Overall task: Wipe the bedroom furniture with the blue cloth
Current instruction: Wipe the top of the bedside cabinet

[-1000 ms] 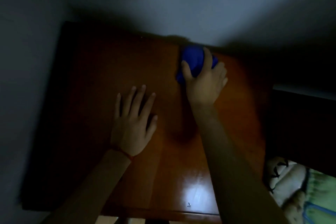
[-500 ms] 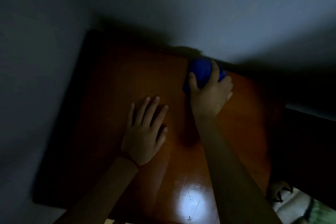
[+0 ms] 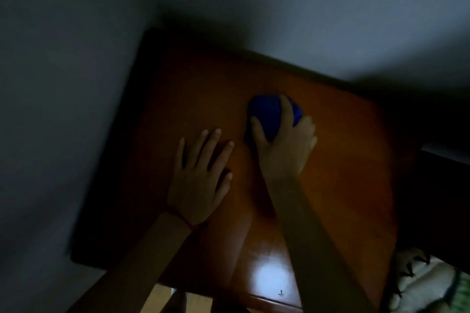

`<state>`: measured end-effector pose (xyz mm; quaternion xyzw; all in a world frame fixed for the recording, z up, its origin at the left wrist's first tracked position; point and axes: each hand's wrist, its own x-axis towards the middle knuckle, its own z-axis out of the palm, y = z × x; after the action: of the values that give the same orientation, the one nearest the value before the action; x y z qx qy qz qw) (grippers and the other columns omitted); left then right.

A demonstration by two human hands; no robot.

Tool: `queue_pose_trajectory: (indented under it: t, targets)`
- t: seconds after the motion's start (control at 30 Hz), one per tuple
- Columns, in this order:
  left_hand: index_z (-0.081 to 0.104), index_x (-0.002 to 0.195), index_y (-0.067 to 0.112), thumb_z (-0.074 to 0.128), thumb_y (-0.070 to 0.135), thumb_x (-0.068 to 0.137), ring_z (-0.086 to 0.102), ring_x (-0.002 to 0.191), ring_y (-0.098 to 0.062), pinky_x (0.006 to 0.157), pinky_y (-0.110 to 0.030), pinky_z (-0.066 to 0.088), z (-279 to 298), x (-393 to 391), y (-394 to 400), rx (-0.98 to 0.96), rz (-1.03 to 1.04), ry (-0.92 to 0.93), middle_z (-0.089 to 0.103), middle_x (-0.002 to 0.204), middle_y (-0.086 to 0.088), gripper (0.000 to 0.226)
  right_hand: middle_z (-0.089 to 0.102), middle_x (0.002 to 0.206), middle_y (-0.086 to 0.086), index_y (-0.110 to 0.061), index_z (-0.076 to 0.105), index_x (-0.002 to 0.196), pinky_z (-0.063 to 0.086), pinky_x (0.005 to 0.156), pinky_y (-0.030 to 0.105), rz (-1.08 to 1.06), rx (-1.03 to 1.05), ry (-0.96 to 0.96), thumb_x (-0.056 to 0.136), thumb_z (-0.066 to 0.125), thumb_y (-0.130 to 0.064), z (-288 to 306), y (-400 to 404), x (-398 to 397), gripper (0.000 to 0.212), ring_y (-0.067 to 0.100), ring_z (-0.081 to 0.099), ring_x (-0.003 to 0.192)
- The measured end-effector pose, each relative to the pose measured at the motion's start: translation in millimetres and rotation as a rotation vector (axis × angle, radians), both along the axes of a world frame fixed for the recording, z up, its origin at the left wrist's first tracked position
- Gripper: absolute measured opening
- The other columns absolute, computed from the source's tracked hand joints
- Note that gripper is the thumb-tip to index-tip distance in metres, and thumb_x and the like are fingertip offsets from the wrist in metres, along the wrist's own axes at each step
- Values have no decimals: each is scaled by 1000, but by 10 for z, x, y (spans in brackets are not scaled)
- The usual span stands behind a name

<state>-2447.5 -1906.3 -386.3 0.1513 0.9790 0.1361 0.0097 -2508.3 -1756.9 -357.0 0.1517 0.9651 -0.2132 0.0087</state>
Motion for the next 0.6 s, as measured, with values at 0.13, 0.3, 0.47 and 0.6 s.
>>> queue_pose_trajectory:
  t: [0.13,0.3,0.47,0.6]
  targets:
    - [35,138,18,40,38,89,29,133,-32,107,-53,11,-5,5,-18,20,0,9,41,143,-17,53,54,106,19,-20,42,131,27,78,34,-23,20,-40,78,42,-59,23,-105,602,66,33,50,92]
    - [38,137,17,41,37,89,27,134,-31,107,-54,12,-3,22,-19,37,-12,14,41,144,-17,52,49,117,20,-18,40,134,28,87,37,-133,32,58,83,52,-53,-44,-72,-215,62,34,44,106]
    - [44,138,13,32,38,92,25,134,-31,108,-52,11,5,29,-27,-18,-26,-18,39,145,-18,54,54,108,22,-17,42,130,37,81,41,-141,48,50,81,47,-55,-64,-211,794,63,36,52,95]
    - [44,137,12,33,38,92,26,133,-32,108,-54,12,29,270,-119,-15,2,-33,41,143,-20,53,57,92,22,-15,46,122,38,71,38,-86,72,10,78,47,-55,-20,-327,1408,60,35,54,77]
